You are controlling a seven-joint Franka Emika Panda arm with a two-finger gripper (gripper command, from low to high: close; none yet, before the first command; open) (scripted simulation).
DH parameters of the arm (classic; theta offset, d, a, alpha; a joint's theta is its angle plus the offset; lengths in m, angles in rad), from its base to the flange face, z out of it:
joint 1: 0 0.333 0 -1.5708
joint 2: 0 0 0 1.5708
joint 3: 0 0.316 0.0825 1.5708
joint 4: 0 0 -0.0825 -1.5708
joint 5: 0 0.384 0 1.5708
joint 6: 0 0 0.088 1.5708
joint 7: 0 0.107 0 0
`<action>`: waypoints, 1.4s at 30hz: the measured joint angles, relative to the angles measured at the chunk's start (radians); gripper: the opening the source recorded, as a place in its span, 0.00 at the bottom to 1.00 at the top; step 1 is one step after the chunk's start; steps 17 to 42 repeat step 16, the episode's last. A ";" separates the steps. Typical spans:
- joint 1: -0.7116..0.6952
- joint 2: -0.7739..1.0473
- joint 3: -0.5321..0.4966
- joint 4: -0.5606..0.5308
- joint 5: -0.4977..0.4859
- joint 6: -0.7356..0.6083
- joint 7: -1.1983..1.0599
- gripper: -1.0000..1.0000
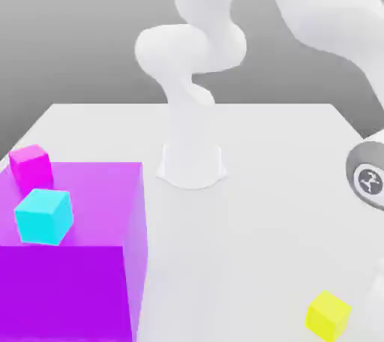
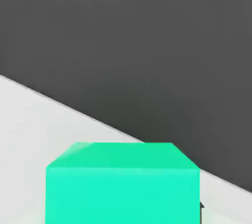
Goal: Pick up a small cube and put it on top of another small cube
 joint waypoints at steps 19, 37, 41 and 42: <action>-0.032 -0.132 -0.062 -0.300 0.027 0.177 0.134 1.00; -0.032 -0.132 -0.062 -0.300 0.027 0.177 0.134 1.00; -0.032 -0.132 -0.062 -0.300 0.027 0.177 0.134 1.00; -0.032 -0.132 -0.062 -0.300 0.027 0.177 0.134 1.00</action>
